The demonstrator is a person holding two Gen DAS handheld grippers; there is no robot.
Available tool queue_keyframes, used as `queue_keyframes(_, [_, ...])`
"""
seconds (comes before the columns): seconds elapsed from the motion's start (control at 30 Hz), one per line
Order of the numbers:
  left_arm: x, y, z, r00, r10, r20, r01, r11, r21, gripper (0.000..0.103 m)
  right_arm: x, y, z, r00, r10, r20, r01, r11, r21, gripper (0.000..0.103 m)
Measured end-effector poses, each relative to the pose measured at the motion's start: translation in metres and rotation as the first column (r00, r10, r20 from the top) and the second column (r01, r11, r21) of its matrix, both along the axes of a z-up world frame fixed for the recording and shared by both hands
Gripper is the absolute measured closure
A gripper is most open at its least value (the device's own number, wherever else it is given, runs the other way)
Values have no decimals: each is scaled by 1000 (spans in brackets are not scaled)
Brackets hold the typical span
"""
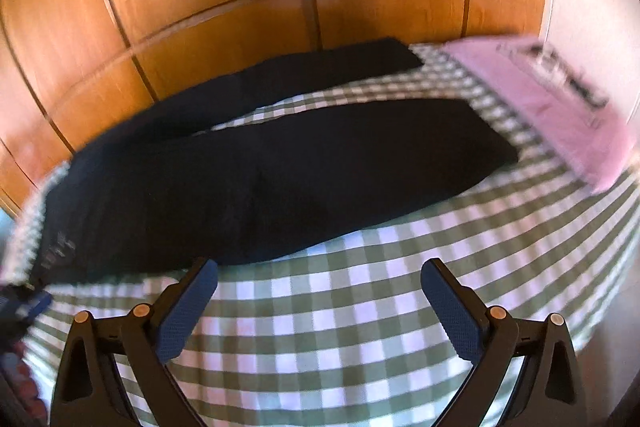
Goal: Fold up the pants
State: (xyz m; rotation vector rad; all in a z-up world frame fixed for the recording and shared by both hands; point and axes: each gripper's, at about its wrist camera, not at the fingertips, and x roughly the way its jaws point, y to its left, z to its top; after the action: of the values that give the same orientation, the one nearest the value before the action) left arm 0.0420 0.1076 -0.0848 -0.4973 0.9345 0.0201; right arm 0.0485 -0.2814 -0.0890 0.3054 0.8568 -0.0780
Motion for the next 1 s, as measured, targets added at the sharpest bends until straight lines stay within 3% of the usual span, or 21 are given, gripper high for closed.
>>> queue_keyframes(0.17, [6,45,-21,991,135,16,-134,990,-54,34,9,-37,-23,999,-41,16,35,962,271,17])
queue_keyframes(0.23, [6,65,-30,981,192,33,-189,979,-81,34,11,-51,-36,998,-64,16,53,921,386,26])
queue_keyframes(0.37, [6,93,-43,962,267,49,-258,956,-137,34,14,-71,-62,992,-124,22,92,829,551,27])
queue_keyframes(0.43, [6,105,-49,957,282,72,-267,948,-172,34,16,-74,-69,990,-134,34,89,805,587,28])
queue_keyframes(0.63, [-10,99,-45,954,285,96,-269,951,-150,33,34,-75,-72,983,-163,82,80,790,608,30])
queue_keyframes(1.0, [-7,105,-54,932,304,198,-273,947,-167,32,65,-98,-81,969,-202,142,41,699,714,25])
